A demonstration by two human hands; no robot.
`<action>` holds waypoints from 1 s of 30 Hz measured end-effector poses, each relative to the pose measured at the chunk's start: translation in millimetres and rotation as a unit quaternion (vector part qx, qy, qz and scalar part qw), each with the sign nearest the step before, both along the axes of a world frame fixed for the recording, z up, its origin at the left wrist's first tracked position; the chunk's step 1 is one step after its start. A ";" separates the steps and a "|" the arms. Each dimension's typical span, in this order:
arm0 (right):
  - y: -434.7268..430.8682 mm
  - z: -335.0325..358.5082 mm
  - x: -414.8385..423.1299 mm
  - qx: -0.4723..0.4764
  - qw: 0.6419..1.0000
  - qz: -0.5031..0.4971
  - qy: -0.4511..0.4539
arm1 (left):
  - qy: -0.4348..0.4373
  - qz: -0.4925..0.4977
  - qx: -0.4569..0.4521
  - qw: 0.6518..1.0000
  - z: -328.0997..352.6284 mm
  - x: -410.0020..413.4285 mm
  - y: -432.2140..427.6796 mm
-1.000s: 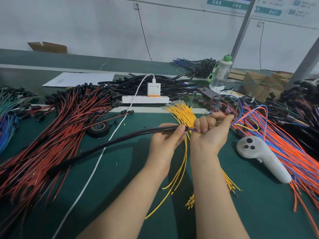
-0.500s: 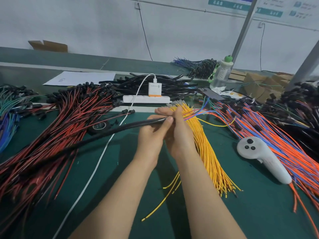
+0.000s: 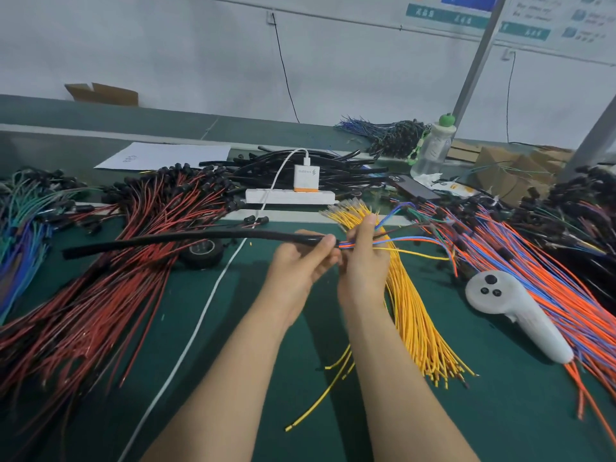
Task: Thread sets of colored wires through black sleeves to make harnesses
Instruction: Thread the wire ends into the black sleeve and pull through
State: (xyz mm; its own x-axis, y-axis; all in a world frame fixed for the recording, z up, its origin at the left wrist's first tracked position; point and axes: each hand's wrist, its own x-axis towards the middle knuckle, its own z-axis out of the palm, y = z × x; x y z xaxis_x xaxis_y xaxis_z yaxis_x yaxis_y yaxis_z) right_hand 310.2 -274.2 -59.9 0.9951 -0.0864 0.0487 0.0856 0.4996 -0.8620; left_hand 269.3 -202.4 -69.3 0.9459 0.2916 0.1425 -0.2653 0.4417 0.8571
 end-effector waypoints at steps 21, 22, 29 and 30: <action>-5.4 6.2 -2.0 0.090 0.986 0.129 0.052 | -0.001 0.045 -0.050 0.998 0.7 3.2 -5.7; -9.9 8.0 -0.3 0.112 0.982 0.140 0.062 | 0.000 0.048 -0.074 0.996 1.4 2.6 -3.3; -35.5 10.5 10.8 0.307 0.931 0.184 0.073 | 0.027 0.054 -0.133 0.989 4.0 1.3 -1.8; -37.1 11.4 11.2 0.305 0.931 0.188 0.070 | 0.030 0.050 -0.133 0.989 4.2 1.1 -2.3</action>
State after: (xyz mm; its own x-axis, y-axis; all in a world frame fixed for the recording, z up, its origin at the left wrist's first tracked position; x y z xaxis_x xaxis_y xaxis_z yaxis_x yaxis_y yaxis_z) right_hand 321.4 -311.3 -48.5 0.9536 0.2998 -0.0286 -0.2861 0.8722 -0.3968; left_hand 270.4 -204.8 -65.1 0.9146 0.4042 -0.0069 -0.2719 0.6276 0.7295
